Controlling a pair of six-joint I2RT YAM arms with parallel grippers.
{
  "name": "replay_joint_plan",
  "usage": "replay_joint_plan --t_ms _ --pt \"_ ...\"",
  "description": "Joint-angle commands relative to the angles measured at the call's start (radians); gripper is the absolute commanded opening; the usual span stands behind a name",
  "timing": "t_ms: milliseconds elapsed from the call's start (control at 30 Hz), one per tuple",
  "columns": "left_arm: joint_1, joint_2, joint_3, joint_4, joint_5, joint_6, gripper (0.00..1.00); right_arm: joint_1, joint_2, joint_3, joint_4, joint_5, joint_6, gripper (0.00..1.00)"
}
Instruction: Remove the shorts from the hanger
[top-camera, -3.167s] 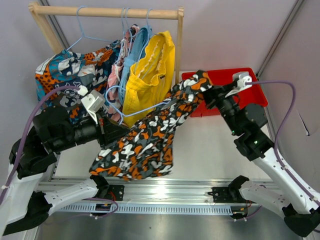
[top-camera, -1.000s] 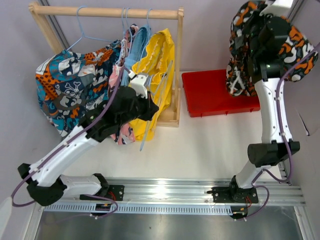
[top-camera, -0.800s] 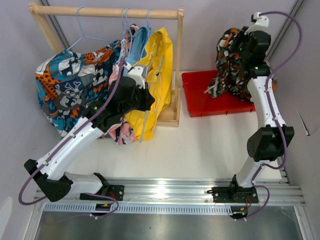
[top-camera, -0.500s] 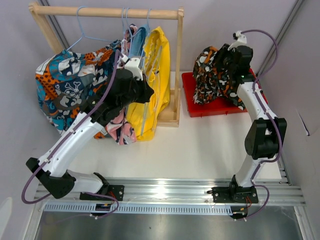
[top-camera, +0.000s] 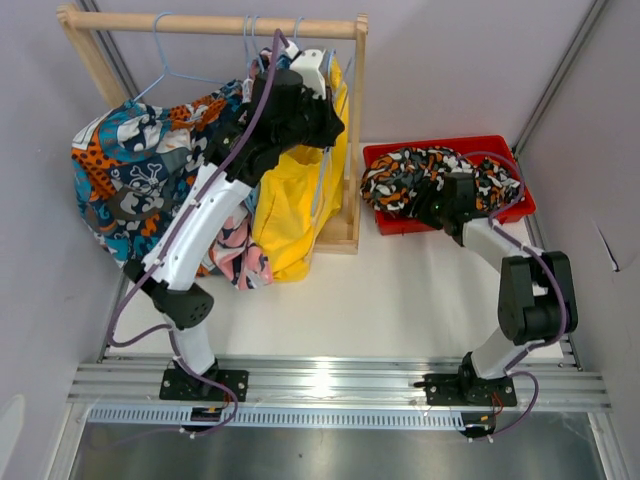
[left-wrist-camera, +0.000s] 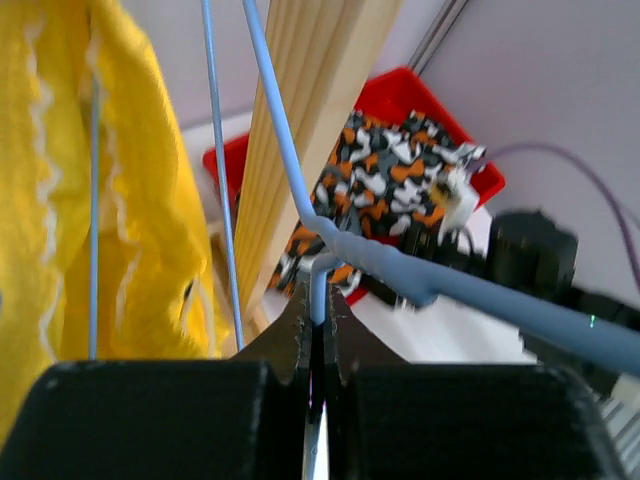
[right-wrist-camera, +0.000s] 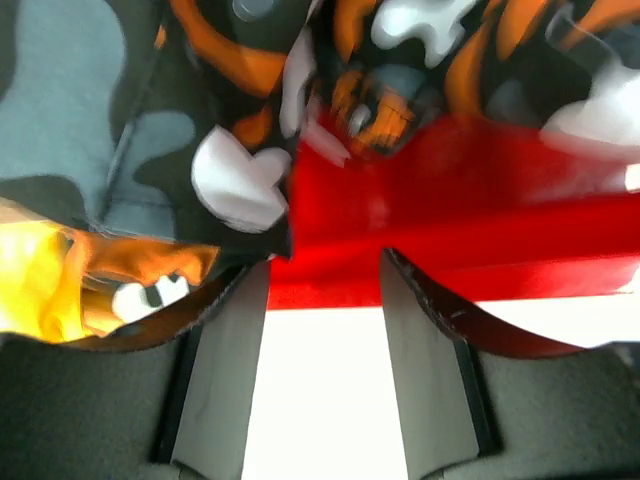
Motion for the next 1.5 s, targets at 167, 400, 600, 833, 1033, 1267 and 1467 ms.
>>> replay_joint_plan --t_ms 167,400,600,833,1033,1267,1467 --pt "0.099 0.134 0.252 0.036 0.11 -0.039 0.0 0.105 -0.198 -0.151 0.119 0.013 0.025 0.53" --pt "0.134 0.215 0.309 0.16 0.102 -0.088 0.0 0.166 -0.278 -0.241 0.173 0.024 0.058 0.52" --pt "0.134 0.275 0.332 0.255 0.142 -0.152 0.0 0.226 -0.272 -0.292 0.214 0.052 0.075 0.51" --pt "0.128 0.318 0.335 0.264 0.154 -0.158 0.09 0.246 -0.26 -0.303 0.208 0.056 0.071 0.5" --pt "0.116 0.32 0.309 0.218 0.127 -0.118 0.56 0.259 -0.259 -0.288 0.171 0.052 0.067 0.51" --pt "0.111 0.248 0.278 0.159 0.107 -0.086 0.77 0.277 -0.279 -0.298 0.165 0.063 0.067 0.51" --pt "0.1 0.027 0.177 0.137 0.131 -0.051 0.86 0.295 -0.296 -0.289 0.135 0.089 0.064 0.57"
